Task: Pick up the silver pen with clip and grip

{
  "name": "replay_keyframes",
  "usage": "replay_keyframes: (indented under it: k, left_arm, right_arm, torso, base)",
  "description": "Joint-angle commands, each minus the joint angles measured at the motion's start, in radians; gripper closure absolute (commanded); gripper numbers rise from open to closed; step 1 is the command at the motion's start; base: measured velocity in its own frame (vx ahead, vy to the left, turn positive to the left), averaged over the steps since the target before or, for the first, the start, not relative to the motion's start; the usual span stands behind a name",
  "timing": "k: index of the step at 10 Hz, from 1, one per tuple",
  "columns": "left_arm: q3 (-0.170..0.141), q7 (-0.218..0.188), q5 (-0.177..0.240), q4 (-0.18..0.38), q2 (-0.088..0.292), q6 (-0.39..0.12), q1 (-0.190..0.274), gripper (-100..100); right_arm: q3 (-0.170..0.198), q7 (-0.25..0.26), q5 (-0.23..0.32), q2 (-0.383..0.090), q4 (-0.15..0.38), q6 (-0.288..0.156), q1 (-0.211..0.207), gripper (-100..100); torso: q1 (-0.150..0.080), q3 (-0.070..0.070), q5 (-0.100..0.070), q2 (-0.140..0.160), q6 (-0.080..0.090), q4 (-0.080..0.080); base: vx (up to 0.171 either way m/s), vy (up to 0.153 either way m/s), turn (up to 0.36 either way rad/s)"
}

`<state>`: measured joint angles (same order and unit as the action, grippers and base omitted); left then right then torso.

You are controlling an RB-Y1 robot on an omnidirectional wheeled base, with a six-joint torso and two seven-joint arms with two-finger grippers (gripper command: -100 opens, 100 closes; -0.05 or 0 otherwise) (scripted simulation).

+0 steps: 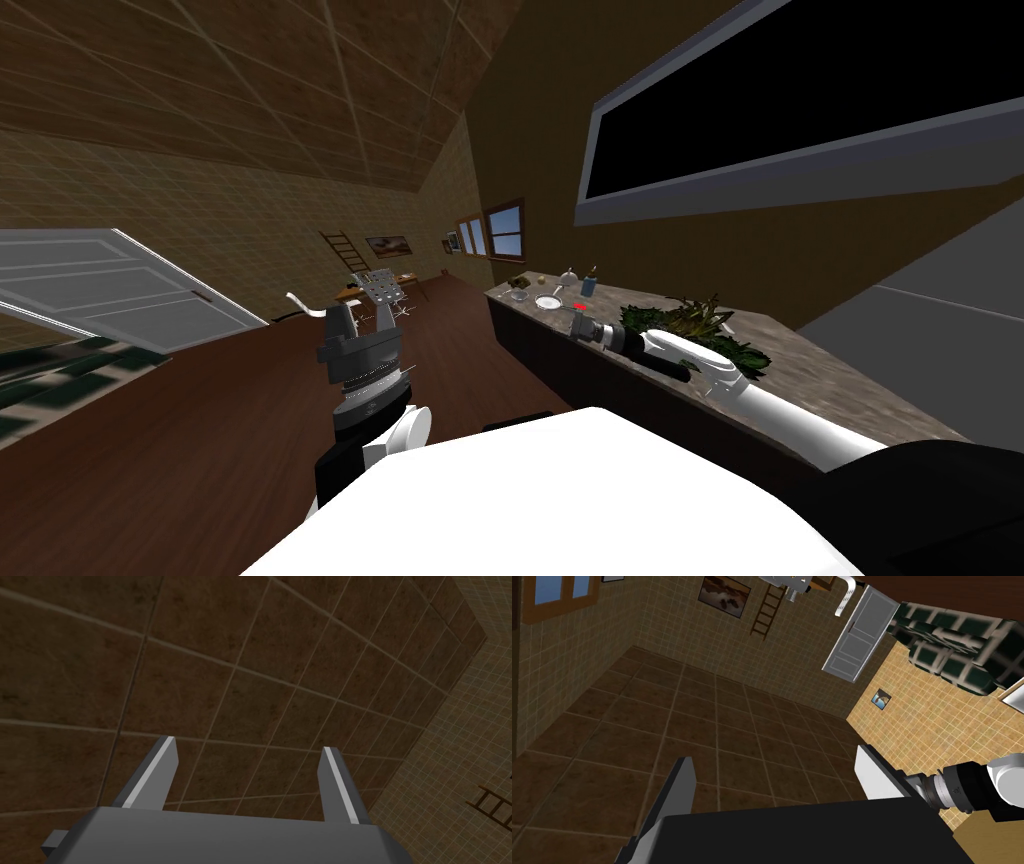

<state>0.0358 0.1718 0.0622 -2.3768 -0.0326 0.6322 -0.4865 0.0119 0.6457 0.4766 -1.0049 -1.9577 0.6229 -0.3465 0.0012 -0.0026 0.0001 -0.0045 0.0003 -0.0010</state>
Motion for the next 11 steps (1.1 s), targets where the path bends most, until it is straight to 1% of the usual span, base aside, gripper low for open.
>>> replay_keyframes:
  k: [1,2,3,4,5,6,7,8,9,10,11]
  left_arm:
    - [0.000,0.000,0.000,0.000,0.000,0.000,0.000,0]
    - [0.000,0.000,0.000,0.000,0.000,0.000,0.000,0]
    - [0.000,0.000,0.000,0.000,0.000,0.000,0.000,0]
    - [0.000,0.000,0.000,0.000,0.000,0.000,0.000,0]
    - [0.000,0.000,0.000,0.000,0.000,0.000,0.000,0]
    - [0.000,0.000,0.000,0.000,0.000,0.000,0.000,0]
    - [0.000,0.000,0.000,0.000,0.000,0.000,0.000,0]
    - [0.000,0.000,0.000,0.000,0.000,0.000,0.000,0]
    - [0.000,0.000,0.000,0.000,0.000,0.000,0.000,0]
    - [0.000,0.000,0.000,0.000,0.000,0.000,0.000,0]
    - [0.000,0.000,0.000,0.000,0.000,0.000,0.000,0]
  right_arm:
    - [0.003,0.023,0.023,-0.042,0.016,0.012,-0.001,-100]
    - [0.014,0.058,0.066,-0.077,0.040,0.023,-0.003,-100]
    - [0.014,0.058,0.068,-0.098,0.040,0.023,-0.003,-100]
    - [0.027,0.092,0.112,-0.130,0.065,0.034,-0.005,-100]
    - [0.027,0.092,0.115,-0.153,0.065,0.034,-0.005,-100]
    - [0.040,0.125,0.159,-0.184,0.090,0.045,-0.009,-100]
    - [0.040,0.125,0.162,-0.207,0.090,0.045,-0.009,-100]
    - [0.055,0.156,0.202,-0.242,0.115,0.054,-0.014,-100]
    - [0.055,0.156,0.208,-0.260,0.115,0.054,-0.014,-100]
    - [0.071,0.187,0.255,-0.291,0.141,0.063,-0.019,-100]
    - [0.071,0.187,0.255,-0.310,0.141,0.063,-0.019,-100]
  torso:
    - [0.000,0.000,0.000,0.000,0.000,0.000]
    - [0.000,0.000,0.000,0.000,0.000,0.000]
    - [0.001,0.000,0.000,-0.001,0.000,0.000]
    - [0.001,-0.001,0.000,-0.001,0.000,0.000]
    - [0.001,-0.001,0.000,-0.002,0.000,0.000]
    - [0.000,-0.001,0.000,-0.001,0.000,0.000]
    - [0.000,-0.001,0.000,-0.002,0.000,0.000]
    - [0.000,-0.001,0.000,-0.001,0.000,0.000]
    - [0.001,-0.002,0.000,-0.003,0.000,-0.001]
    - [0.000,-0.002,0.000,-0.002,0.000,-0.001]
    - [0.001,-0.001,0.000,-0.002,0.000,-0.001]
  base:
    - [0.057,0.014,0.024]
    - [0.075,0.032,0.037]
    - [0.073,0.029,0.022]
    - [0.090,0.031,0.037]
    - [0.077,0.015,0.013]
    - [0.090,0.016,0.026]
    - [0.079,0.018,0.010]
    - [0.114,0.036,0.012]
    - [0.096,0.024,0.002]
    - [0.089,0.029,0.010]
    - [0.080,0.029,0.001]
